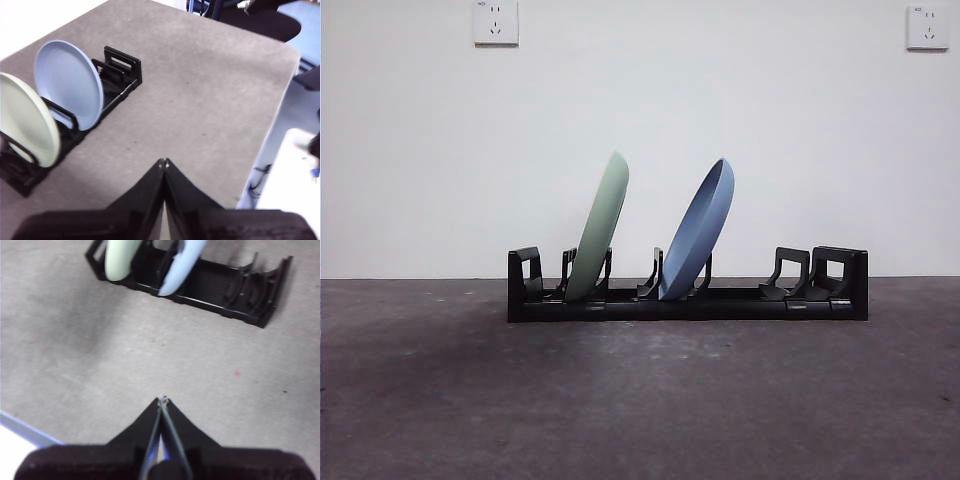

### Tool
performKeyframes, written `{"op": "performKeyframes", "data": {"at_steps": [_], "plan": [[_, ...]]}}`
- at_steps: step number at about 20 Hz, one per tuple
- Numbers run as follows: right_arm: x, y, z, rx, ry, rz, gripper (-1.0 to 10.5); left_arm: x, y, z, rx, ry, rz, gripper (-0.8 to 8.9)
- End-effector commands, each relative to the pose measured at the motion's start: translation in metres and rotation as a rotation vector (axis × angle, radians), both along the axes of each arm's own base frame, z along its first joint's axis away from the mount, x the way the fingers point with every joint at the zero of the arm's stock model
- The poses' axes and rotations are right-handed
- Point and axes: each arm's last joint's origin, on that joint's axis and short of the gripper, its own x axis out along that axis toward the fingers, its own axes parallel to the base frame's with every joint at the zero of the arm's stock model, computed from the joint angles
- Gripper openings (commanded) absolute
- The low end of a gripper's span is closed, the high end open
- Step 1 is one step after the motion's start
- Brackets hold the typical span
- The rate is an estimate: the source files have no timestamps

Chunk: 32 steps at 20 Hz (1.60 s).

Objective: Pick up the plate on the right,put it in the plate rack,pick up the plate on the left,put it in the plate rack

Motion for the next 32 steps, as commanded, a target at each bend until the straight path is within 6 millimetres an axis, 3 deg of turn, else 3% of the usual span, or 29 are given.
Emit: {"op": "performKeyframes", "data": {"at_steps": [1,4,7,10,14,18,22,26,32], "plan": [[0.003,0.001,-0.002,-0.008,0.002,-0.011,0.0,0.004,0.001,0.004,0.036,-0.107,0.042,-0.04],[0.003,0.001,-0.002,-0.009,0.003,-0.011,0.0,0.007,0.015,0.017,0.077,-0.336,0.124,-0.04],[0.003,0.001,-0.002,-0.009,0.003,-0.011,0.0,0.010,0.044,0.028,0.021,-0.480,0.152,-0.04],[0.003,0.001,-0.002,-0.009,0.003,-0.011,0.0,0.004,0.070,0.012,-0.016,-0.562,0.238,-0.04],[0.003,0.001,-0.002,-0.009,0.003,-0.011,0.0,-0.006,0.088,-0.048,0.020,-0.620,0.414,-0.04],[0.003,0.001,-0.002,-0.009,0.003,-0.011,0.0,-0.008,0.093,-0.131,0.017,-0.569,0.468,-0.04],[0.003,0.001,-0.002,-0.009,0.003,-0.011,0.0,-0.008,0.095,-0.192,-0.018,-0.474,0.510,-0.04],[0.003,0.001,-0.002,-0.009,0.003,-0.011,0.0,-0.008,0.097,-0.230,-0.044,-0.408,0.575,-0.04],[0.003,0.001,-0.002,-0.009,0.003,-0.011,0.0,-0.007,0.098,-0.263,-0.105,-0.333,0.639,-0.04]]}}
